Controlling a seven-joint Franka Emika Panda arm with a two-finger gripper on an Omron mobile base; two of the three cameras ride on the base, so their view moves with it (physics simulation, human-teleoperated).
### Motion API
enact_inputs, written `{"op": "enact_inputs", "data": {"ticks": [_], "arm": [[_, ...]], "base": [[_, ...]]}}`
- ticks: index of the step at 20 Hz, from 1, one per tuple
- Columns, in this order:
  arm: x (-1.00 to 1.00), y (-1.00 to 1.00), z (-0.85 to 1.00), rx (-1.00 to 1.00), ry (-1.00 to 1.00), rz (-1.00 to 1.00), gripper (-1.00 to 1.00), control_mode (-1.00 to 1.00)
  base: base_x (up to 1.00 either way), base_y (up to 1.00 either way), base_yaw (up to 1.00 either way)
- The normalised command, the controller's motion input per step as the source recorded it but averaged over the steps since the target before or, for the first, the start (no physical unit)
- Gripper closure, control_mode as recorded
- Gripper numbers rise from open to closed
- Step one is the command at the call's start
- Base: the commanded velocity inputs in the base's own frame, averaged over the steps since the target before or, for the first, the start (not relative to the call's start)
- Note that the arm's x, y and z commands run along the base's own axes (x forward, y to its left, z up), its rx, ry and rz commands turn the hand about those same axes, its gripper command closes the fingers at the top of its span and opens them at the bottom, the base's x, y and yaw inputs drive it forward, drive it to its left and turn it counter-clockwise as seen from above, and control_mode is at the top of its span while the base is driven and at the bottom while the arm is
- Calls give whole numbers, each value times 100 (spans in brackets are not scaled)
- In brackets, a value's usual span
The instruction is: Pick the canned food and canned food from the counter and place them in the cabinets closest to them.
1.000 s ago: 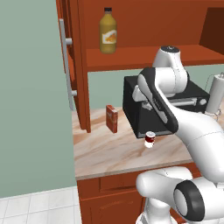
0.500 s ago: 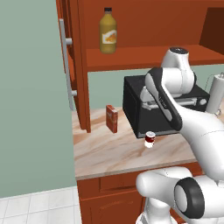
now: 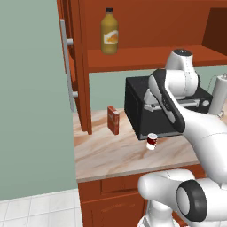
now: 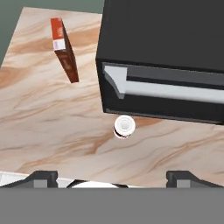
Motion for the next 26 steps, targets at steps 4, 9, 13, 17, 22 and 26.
{"op": "enact_inputs", "data": {"ticks": [4, 9, 13, 17, 22, 26], "arm": [[0, 0, -36, -5, 0, 0, -100, -100], [0, 0, -43, -4, 2, 0, -100, -100], [0, 0, -40, 0, 3, 0, -100, -100], [2, 0, -34, 0, 3, 0, -100, -100], [4, 0, -29, 0, 1, 0, -100, -100], [6, -2, -29, -1, 0, 0, -100, -100]], "base": [[0, 0, 0], [0, 0, 0], [0, 0, 0], [0, 0, 0], [0, 0, 0], [0, 0, 0]]}}
